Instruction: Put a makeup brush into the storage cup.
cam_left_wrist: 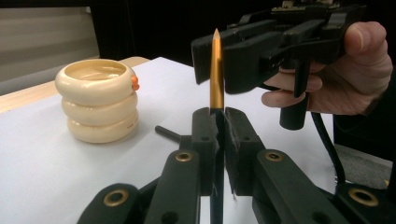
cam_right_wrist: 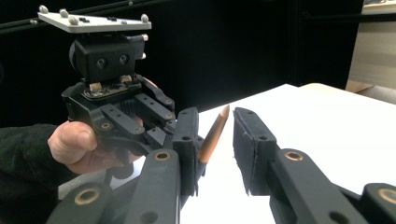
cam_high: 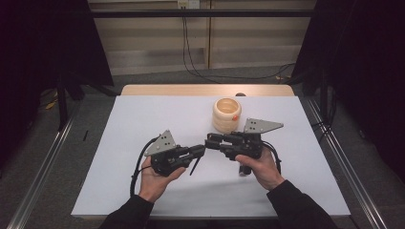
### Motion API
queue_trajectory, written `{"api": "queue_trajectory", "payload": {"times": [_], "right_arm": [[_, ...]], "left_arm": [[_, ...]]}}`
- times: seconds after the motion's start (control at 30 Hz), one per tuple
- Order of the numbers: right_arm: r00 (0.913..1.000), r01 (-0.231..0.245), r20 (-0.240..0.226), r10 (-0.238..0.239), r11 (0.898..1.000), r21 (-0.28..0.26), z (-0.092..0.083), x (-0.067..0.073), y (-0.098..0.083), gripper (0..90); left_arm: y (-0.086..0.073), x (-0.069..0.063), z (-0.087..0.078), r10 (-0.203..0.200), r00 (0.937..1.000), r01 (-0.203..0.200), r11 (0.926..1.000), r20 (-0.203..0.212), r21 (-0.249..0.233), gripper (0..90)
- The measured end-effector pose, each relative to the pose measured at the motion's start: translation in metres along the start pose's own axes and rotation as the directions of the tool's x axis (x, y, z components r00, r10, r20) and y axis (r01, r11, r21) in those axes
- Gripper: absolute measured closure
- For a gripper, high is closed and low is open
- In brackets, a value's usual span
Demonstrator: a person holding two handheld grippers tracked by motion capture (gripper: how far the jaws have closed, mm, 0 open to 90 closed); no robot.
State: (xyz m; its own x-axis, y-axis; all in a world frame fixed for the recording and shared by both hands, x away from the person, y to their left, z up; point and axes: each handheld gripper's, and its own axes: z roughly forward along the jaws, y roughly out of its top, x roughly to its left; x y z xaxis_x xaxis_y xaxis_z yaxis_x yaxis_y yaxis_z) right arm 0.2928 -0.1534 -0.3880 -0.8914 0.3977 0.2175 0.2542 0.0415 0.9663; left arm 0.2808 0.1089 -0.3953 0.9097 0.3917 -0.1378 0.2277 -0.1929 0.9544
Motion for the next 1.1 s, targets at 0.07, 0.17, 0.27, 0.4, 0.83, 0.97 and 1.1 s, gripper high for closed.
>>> {"api": "queue_trajectory", "payload": {"times": [0.07, 0.17, 0.27, 0.4, 0.83, 0.97, 1.1], "right_arm": [[0.9999, 0.0, -0.012, 0.0, 1.0, 0.003, 0.0019, 0.0007, -0.0008, 73.9], [0.9998, 0.011, -0.016, -0.011, 1.0, 0.004, 0.0024, 0.0017, -0.0004, 78.7], [0.9998, 0.008, -0.018, -0.008, 1.0, 0.003, 0.002, 0.0014, -0.0009, 81.5], [0.9998, 0.009, -0.019, -0.009, 1.0, 0.003, 0.003, 0.0023, -0.0011, 83.2], [0.9997, 0.013, -0.021, -0.012, 1.0, 0.012, 0.0037, 0.0046, -0.0008, 85.2], [0.9996, 0.019, -0.022, -0.018, 1.0, 0.012, 0.0034, 0.0052, 0.0, 85.5], [0.9995, 0.029, -0.016, -0.028, 0.999, 0.017, 0.003, 0.0053, 0.0007, 85.5]], "left_arm": [[-0.0003, -0.0005, 0.0008, 0.001, 1.0, -0.001, 1.0, -0.001, 0.004, 83.5], [-0.0003, -0.0006, 0.0006, 0.007, 1.0, -0.007, 0.9999, -0.004, 0.011, 83.6], [-0.0003, -0.0004, 0.0003, 0.009, 0.9999, -0.009, 0.9999, -0.005, 0.01, 83.6], [-0.001, -0.0011, 0.0018, 0.011, 0.9999, -0.011, 0.9999, 0.001, 0.011, 83.8], [-0.0041, -0.0007, 0.0032, 0.014, 0.9999, -0.014, 0.9999, 0.001, -0.004, 83.2], [-0.0055, 0.0006, 0.0038, -0.001, 0.9999, 0.001, 0.9999, 0.011, -0.011, 81.8], [-0.0063, 0.0008, 0.0049, -0.007, 0.9999, 0.007, 1.0, 0.013, -0.005, 74.5]]}}
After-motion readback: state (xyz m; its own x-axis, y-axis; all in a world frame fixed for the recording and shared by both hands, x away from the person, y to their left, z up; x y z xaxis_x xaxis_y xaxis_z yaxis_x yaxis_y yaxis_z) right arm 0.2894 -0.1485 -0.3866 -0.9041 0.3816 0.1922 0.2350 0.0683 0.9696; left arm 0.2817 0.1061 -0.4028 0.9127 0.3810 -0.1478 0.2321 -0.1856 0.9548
